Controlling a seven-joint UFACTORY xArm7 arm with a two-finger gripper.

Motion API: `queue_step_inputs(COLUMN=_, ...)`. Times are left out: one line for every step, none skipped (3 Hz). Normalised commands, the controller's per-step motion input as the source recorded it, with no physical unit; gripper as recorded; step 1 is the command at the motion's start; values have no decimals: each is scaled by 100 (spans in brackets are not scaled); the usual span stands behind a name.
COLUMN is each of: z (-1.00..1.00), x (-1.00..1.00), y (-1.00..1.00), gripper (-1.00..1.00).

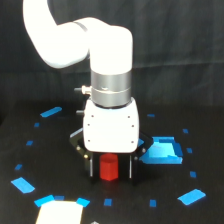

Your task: Pick up the red object from the table

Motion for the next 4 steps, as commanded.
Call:
queue_step_inputs(z=100, x=-72, y=100, gripper=-75)
queue_step_inputs(z=-60, x=60, y=14, gripper=-80)
queue_step_inputs(z=-32, x=-8, y=-44, gripper=46)
queue_step_inputs(z=-34, x=-34, y=-67, gripper=52)
